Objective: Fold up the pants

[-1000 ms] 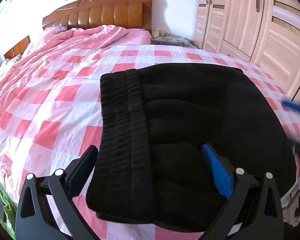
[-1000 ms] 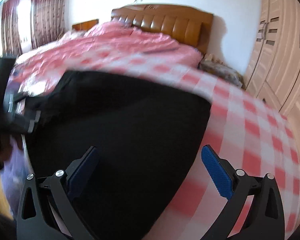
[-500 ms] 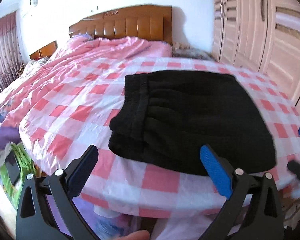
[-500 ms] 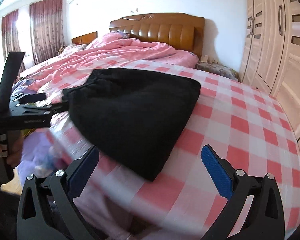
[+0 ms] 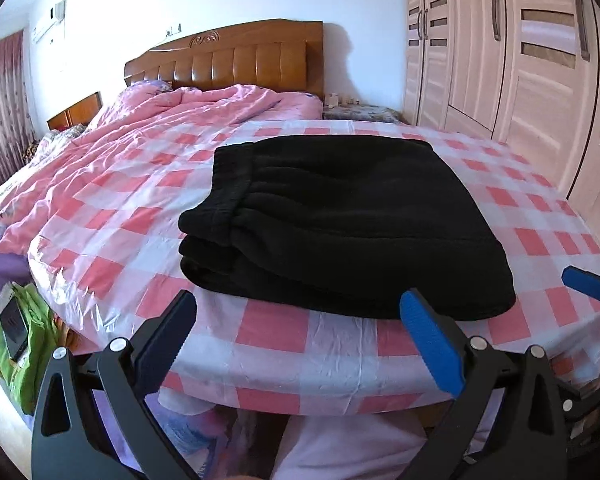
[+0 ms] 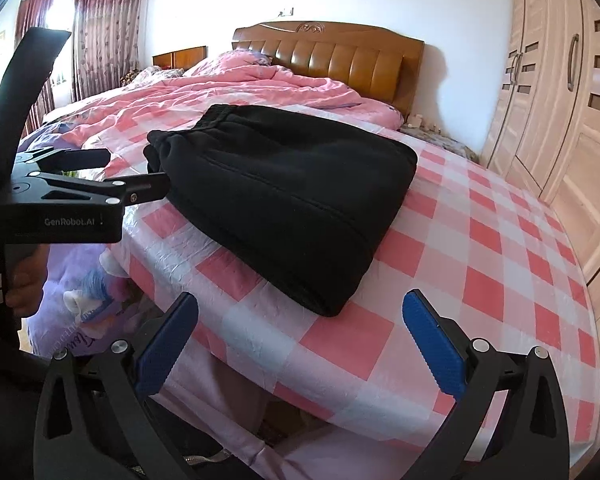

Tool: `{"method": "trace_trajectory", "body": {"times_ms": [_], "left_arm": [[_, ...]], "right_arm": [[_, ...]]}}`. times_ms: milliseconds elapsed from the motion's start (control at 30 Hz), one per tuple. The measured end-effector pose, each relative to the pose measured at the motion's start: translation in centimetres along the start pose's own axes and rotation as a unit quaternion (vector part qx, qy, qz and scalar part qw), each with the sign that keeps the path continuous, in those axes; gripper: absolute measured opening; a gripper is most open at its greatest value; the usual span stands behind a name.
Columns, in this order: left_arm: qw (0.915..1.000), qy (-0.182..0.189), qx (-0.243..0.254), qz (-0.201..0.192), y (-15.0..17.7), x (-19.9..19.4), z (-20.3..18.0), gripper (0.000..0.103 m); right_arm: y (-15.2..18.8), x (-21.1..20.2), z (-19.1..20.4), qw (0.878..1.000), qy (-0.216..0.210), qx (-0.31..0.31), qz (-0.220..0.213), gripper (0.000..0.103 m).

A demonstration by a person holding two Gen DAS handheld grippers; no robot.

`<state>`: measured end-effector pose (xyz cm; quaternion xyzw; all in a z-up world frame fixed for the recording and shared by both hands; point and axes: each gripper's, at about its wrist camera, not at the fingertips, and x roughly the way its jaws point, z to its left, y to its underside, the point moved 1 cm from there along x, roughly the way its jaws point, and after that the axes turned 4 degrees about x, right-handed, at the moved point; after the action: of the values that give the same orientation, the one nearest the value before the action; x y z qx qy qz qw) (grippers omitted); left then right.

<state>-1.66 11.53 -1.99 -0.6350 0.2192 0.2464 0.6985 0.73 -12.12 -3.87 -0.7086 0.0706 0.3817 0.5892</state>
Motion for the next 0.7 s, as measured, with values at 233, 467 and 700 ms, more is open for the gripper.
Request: {"method": "trace_trajectory", "body": {"times_ms": [233, 467, 700], "left_arm": [[0.9995, -0.027, 0.010, -0.014, -0.08, -0.89, 0.09, 0.102], [0.9994, -0.026, 0.017, -0.012, -0.07, -0.90, -0.23, 0.102], [0.9995, -0.027, 0.016, -0.006, 0.05, -0.63, -0.08, 0.102]], "right_arm": [[-0.18, -0.15, -0.56, 1.000, 0.004, 0.012, -0.008, 0.099], [-0.08, -0.03, -0.66, 1.000, 0.003, 0.014, -0.007, 0.099], [0.00, 0.05, -0.70, 1.000, 0.001, 0.017, -0.005, 0.099]]}}
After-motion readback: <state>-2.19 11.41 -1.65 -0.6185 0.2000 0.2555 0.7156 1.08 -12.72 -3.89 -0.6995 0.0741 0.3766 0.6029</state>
